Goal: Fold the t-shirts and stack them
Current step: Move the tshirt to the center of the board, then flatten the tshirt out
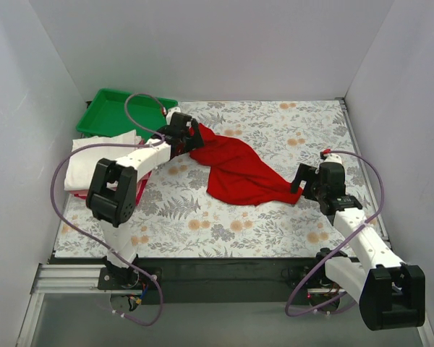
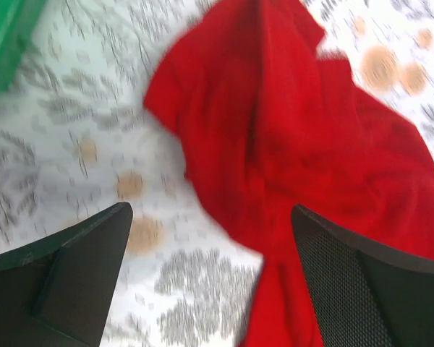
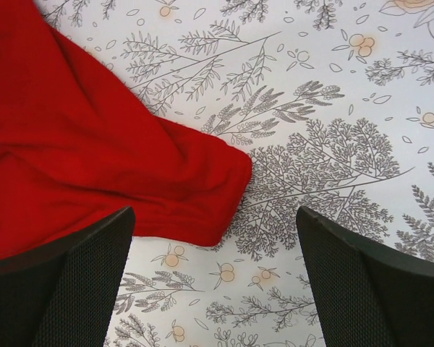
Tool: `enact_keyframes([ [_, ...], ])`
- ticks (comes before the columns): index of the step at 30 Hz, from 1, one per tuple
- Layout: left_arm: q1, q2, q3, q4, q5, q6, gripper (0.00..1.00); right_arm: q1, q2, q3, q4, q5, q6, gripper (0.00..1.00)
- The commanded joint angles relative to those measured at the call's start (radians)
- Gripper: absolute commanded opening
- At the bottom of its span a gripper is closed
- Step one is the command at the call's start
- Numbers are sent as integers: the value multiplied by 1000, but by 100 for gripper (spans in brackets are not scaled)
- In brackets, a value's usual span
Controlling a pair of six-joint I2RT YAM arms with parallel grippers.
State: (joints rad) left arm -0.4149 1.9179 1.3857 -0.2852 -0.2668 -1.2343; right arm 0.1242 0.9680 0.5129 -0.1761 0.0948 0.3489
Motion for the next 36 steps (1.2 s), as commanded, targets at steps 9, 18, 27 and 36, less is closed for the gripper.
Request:
enact_keyframes([
  [9,-125,-376,-425,90,262,-148,92,-11,54,76,-19,69,25,98],
  [18,-219,-300,-473,89,279,-163,83,-12,83,79,-19,82,19,98],
  [27,-234,-177,-429,78,239,-174,47,-20,94,67,-11,80,21,97],
  [36,-249,-88,-372,57,141,-152,0,-31,139,65,1,72,22,91],
])
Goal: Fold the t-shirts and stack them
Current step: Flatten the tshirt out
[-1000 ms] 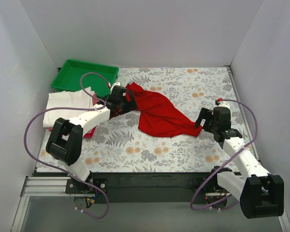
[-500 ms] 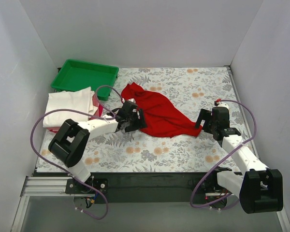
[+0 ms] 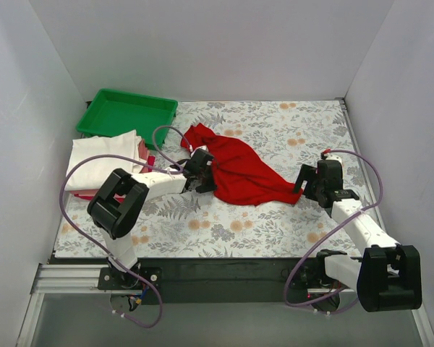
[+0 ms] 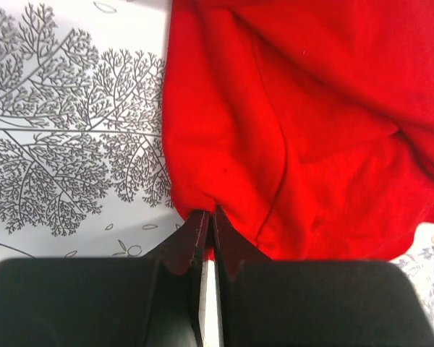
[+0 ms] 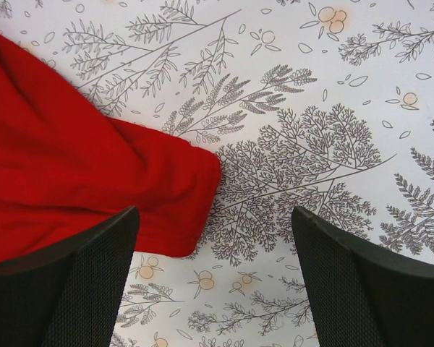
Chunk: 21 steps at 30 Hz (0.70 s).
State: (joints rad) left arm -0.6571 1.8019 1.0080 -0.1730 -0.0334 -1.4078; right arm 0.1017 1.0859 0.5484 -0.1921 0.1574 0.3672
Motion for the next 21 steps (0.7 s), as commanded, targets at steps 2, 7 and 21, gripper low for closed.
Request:
enact_keyframes([
  [2,-7,8,3,-59,-131,21,0,-11,52,36,19,-7,-2,87],
  [7,-9,-99,-48,-36,-168,24,0,-13,124,47,26,-116,-5,74],
  [21,-7,-269,44,1,-293,147,0,-11,221,169,111,-418,-42,1],
])
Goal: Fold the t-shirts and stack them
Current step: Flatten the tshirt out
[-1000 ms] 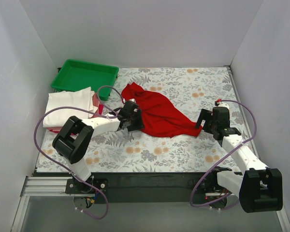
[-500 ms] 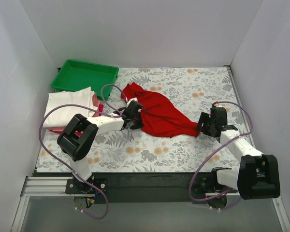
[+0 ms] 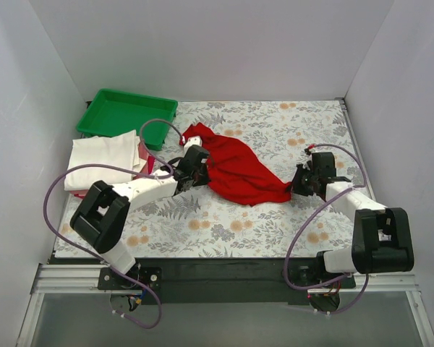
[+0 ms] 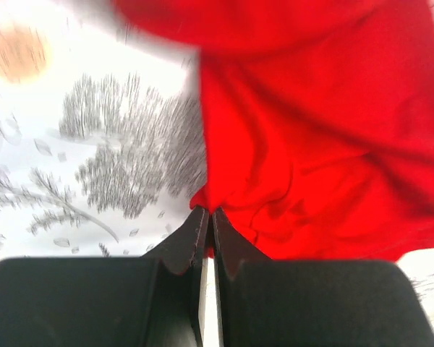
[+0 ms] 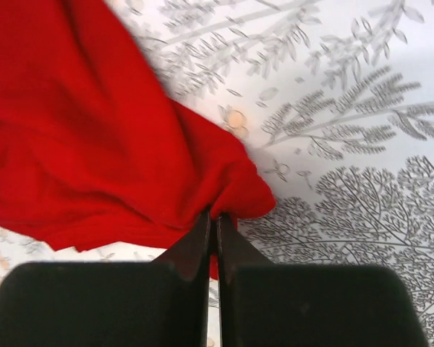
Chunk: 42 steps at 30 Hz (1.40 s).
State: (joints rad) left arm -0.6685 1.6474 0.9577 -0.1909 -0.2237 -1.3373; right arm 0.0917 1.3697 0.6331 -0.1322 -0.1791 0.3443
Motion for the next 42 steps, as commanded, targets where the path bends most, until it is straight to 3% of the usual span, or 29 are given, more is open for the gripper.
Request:
enact_keyframes([
  [1,4,-133,116,19,-120,87,0,-1,-122,100,51,-79,-21,1],
  [5,4,-234,244,19,-177,176,0,-1,-294,195,49,-47,-16,1],
  [11,4,-395,444,19,-105,328,0,-1,-500,449,-21,0,-30,1],
  [20,3,-557,737,16,268,417,0,-3,-603,891,-133,-42,-83,1],
  [25,3,-567,837,8,336,412,0,-1,-597,1053,-152,-43,-108,1],
  [32,4,-486,901,5,245,443,0,-3,-485,1186,-176,-39,-128,1],
  [38,12,-256,980,-21,-51,504,0,-1,-334,1174,-142,3,-160,1],
  [42,194,-55,1092,-82,52,394,0,-3,-190,1162,-87,52,-203,1],
])
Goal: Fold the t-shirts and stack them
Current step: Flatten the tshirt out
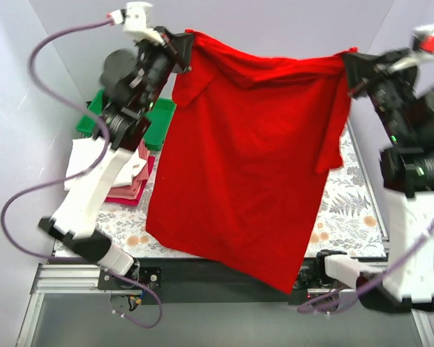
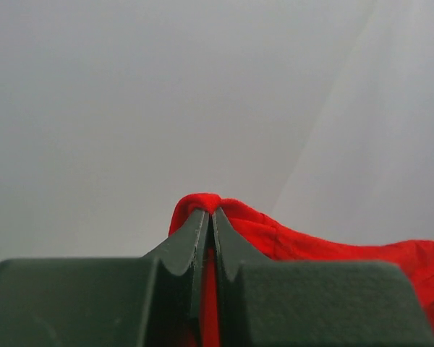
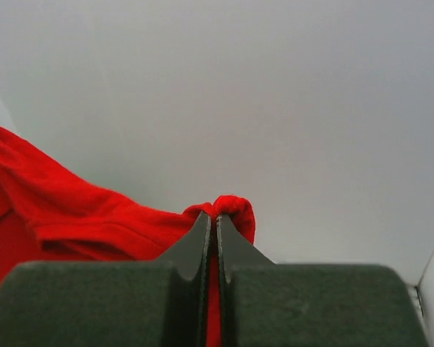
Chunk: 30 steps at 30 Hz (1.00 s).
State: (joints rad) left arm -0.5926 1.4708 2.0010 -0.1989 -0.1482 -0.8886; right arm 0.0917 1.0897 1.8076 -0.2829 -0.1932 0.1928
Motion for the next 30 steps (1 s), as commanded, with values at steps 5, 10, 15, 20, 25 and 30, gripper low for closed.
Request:
enact_keyframes([
  [5,228,282,188,-24,131,-98,0,-6,263,114,117,106,-128,1],
  [10,257,393,401,-22,147,-90,0,-7,392,308,116,61,-127,1],
  [15,267,301,290,12,222,-76,0,-10,336,303,116,58,-135,1],
  [20,267,46,-133,84,223,-61,0,-10,172,-27,116,81,-190,1],
  [25,261,-223,-781,182,300,-134,0,-10,-68,-513,113,66,-204,1],
  [30,244,-440,-1212,184,236,-439,0,-10,-272,-861,-31,32,-80,1],
])
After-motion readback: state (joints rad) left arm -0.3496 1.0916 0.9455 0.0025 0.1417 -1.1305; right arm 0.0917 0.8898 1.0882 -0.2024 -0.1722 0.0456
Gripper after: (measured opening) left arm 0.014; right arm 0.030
